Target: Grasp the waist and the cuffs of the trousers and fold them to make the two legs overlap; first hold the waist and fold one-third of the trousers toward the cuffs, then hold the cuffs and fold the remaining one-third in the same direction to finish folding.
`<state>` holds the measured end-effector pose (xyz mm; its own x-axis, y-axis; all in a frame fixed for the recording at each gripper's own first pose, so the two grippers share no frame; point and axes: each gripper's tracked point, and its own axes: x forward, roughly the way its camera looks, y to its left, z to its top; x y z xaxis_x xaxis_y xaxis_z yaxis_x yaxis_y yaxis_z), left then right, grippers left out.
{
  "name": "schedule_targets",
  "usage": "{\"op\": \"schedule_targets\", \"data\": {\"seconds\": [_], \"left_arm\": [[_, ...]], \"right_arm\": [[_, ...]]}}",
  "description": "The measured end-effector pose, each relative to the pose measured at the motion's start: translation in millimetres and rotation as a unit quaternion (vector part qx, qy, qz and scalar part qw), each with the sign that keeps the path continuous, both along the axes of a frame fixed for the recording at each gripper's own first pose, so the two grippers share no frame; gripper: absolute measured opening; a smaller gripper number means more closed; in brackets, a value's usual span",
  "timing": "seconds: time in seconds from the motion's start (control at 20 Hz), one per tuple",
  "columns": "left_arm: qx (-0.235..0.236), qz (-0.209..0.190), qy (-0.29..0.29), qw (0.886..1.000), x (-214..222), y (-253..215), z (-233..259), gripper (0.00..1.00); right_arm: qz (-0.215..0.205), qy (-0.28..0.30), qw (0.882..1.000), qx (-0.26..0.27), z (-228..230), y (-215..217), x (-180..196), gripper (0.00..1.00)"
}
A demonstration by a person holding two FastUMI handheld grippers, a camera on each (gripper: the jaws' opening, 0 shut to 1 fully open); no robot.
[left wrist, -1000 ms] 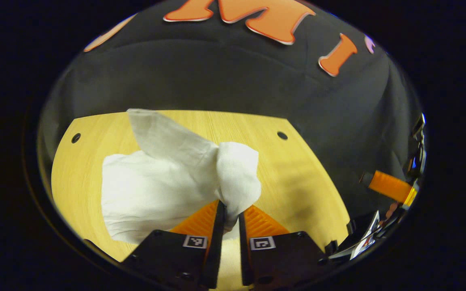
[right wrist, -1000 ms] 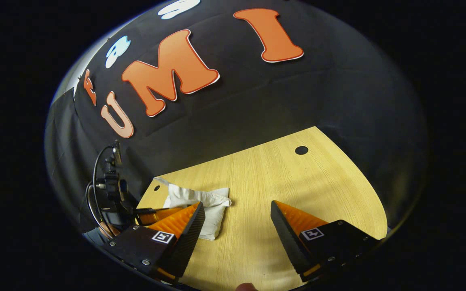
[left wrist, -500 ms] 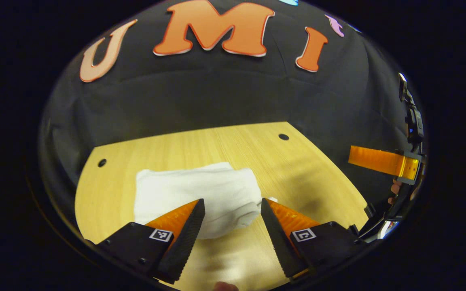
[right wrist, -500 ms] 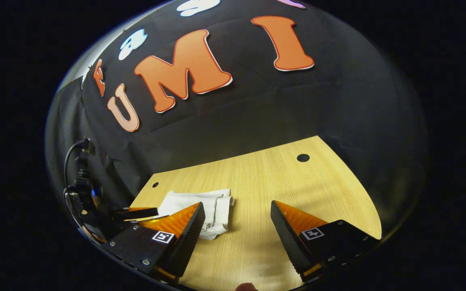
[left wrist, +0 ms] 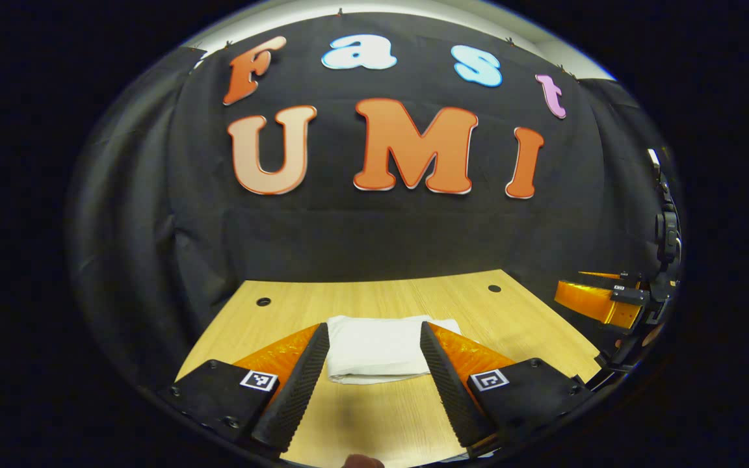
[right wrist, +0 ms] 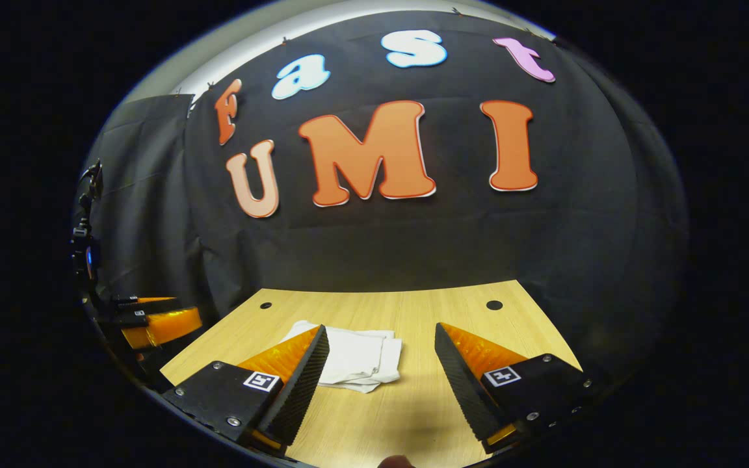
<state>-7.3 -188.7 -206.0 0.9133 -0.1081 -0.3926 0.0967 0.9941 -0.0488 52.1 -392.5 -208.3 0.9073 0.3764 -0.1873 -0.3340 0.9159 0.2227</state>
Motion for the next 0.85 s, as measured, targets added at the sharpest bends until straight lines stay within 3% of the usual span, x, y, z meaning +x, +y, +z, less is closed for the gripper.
{"op": "schedule_targets", "data": {"seconds": [0.35, 0.5, 0.85], "left_arm": [[-0.016, 0.052, -0.09, 0.995, -16.5, 7.5, 18.2, 0.92], [-0.026, 0.07, -0.1, 0.992, -13.8, 10.0, 22.1, 0.92], [-0.035, 0.087, -0.115, 0.989, -22.0, 15.6, 28.8, 0.91]], "right_arm": [[0.003, -0.071, 0.997, -0.011, 49.1, 28.1, -126.4, 0.98], [0.013, -0.078, 0.997, -0.009, 60.3, 38.2, -179.8, 0.98], [0.035, -0.106, 0.994, -0.015, 85.2, 56.0, -251.9, 1.0]]}}
